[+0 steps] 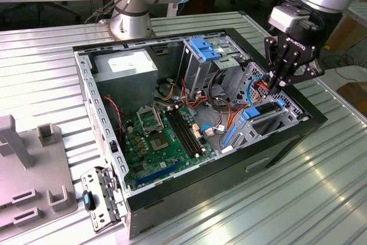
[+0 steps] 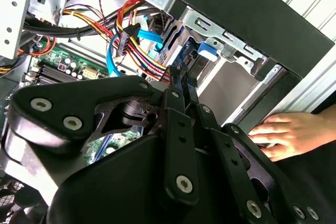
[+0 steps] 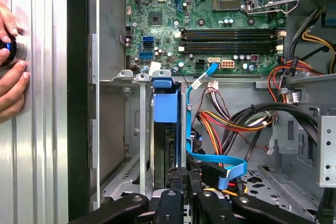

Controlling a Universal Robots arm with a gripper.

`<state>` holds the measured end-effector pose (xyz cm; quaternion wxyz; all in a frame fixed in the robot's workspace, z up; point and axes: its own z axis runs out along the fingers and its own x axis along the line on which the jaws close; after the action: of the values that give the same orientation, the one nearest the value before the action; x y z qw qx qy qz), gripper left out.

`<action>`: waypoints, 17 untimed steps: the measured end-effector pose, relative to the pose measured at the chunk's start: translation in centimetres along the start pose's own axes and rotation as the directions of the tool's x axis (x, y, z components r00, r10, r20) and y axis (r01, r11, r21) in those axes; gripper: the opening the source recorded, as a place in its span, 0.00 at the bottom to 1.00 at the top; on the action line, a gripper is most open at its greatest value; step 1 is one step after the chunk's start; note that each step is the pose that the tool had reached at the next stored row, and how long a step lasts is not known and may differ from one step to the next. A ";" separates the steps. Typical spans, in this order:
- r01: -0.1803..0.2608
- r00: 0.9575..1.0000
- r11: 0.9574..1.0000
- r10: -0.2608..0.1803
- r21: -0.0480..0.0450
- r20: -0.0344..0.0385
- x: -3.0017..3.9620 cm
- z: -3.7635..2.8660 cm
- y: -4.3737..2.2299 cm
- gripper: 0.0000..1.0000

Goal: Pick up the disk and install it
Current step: 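Insert the first disk wire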

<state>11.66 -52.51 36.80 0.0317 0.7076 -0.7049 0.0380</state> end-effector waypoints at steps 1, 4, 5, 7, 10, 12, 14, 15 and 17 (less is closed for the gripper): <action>0.000 1.000 1.000 0.000 0.000 0.001 0.12 0.05 0.00 0.16; 0.000 1.000 1.000 0.000 0.000 0.010 0.64 0.43 0.00 0.16; 0.000 1.000 1.000 0.000 0.000 0.016 0.77 0.58 0.00 0.16; 0.000 1.000 1.000 0.000 0.000 0.019 0.88 0.63 0.00 0.16; 0.000 1.000 1.000 0.000 0.000 0.023 0.88 0.63 0.00 0.16; 0.000 1.000 1.000 0.000 0.000 0.025 0.88 0.63 0.00 0.16; 0.000 1.000 1.000 0.000 0.000 0.027 0.88 0.63 0.00 0.16; 0.000 1.000 1.000 0.000 0.000 0.028 0.88 0.63 0.00 0.16; 0.000 1.000 1.000 0.000 0.000 0.030 0.88 0.63 0.00 0.16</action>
<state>11.67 -53.45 36.26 0.0212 0.7080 -0.7053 0.0275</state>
